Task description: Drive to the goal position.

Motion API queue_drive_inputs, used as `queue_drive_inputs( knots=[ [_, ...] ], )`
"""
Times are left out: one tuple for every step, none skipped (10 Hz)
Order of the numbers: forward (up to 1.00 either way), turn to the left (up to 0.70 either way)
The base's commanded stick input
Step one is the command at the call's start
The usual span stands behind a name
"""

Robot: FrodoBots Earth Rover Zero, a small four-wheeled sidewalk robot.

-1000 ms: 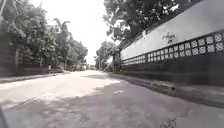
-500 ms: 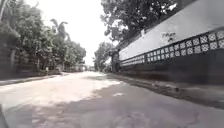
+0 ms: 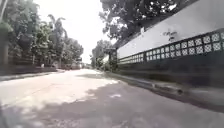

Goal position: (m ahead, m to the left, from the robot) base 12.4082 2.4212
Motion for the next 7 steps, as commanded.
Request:
queue_drive_inputs(
  knots=[
    [0.50, -0.20],
    [0.50, -0.20],
    [0.50, -0.20],
    [0.50, -0.20],
    [0.50, -0.20],
    [0.50, -0.20],
    [0.50, -0.20]
  ],
)
